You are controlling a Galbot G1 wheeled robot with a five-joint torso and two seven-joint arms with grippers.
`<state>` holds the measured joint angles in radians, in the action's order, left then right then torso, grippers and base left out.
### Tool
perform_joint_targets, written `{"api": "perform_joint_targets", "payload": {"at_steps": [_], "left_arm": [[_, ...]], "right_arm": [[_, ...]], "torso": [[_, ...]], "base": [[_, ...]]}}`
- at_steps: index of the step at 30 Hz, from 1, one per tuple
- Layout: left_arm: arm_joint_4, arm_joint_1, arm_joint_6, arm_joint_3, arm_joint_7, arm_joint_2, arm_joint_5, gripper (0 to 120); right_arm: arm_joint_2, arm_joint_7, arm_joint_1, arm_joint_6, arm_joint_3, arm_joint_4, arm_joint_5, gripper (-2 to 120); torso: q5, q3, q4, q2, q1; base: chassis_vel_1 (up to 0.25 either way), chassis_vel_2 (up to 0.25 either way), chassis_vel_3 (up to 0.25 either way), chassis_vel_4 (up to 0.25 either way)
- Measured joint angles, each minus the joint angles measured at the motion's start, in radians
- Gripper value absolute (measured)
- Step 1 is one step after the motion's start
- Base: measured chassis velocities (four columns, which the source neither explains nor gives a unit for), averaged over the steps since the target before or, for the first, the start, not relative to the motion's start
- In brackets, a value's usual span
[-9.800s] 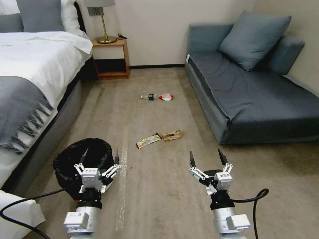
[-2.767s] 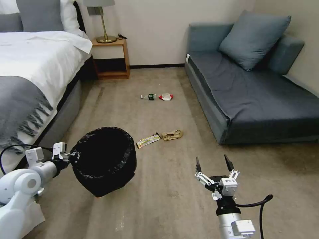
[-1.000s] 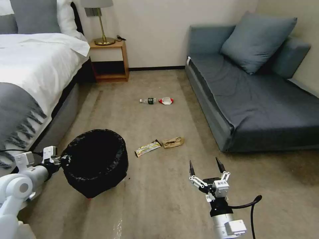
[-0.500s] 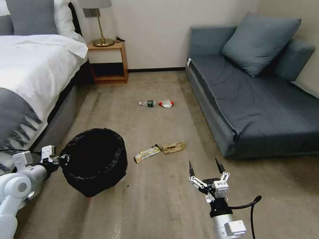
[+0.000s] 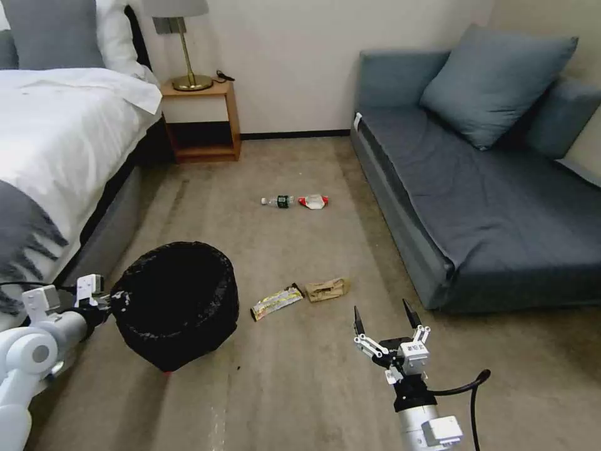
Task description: Pick up the trash bin, then pick up the garbage on the floor and place it into the trash bin.
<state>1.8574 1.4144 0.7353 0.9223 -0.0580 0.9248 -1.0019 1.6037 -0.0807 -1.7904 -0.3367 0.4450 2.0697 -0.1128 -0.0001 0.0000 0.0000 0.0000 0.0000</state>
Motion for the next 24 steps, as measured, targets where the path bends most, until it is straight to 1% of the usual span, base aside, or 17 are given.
{"api": "perform_joint_targets", "payload": {"at_steps": [15,24], "left_arm": [[-0.004,-0.003,0.000,-0.005,-0.003,0.004,0.004,4],[-0.007,-0.008,0.000,-0.010,-0.005,0.005,0.006,4]], "right_arm": [[-0.010,-0.006,0.017,0.021,-0.001,-0.021,-0.002,100],[-0.020,-0.006,0.040,0.031,-0.005,-0.045,-0.003,100]], "torso": [[0.0000,0.000,0.0000,0.000,0.000],[0.0000,0.000,0.0001,0.000,0.000]], "base": [[-0.108,0.106,0.111,-0.107],[-0.076,0.083,0.068,-0.076]]}}
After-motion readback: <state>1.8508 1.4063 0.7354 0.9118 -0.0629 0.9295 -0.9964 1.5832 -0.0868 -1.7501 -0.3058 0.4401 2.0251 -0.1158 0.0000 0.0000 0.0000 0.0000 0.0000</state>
